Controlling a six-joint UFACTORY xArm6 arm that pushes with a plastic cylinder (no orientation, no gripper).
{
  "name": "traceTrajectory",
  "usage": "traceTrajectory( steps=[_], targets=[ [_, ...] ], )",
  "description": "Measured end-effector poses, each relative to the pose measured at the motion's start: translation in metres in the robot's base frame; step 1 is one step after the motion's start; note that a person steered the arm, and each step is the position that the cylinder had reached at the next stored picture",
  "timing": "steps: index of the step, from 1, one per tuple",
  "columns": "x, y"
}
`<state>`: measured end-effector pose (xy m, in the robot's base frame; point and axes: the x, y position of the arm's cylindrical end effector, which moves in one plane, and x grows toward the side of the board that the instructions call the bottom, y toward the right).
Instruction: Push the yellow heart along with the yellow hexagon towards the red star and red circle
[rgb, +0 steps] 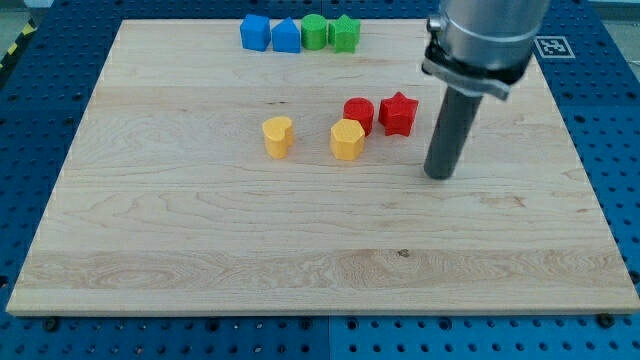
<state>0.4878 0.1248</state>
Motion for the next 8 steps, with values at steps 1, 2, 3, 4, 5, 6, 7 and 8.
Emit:
traceTrajectory(
  steps=[1,2,3,4,5,6,7,8],
  targets=[
    [0.014,-0.068],
    [0.014,-0.150],
    [0.006,-0.234],
    [-0.033,-0.254],
    [-0.042,-0.254],
    [-0.043,-0.241],
    [-0.044,-0.215],
    [-0.047,-0.209]
  ],
)
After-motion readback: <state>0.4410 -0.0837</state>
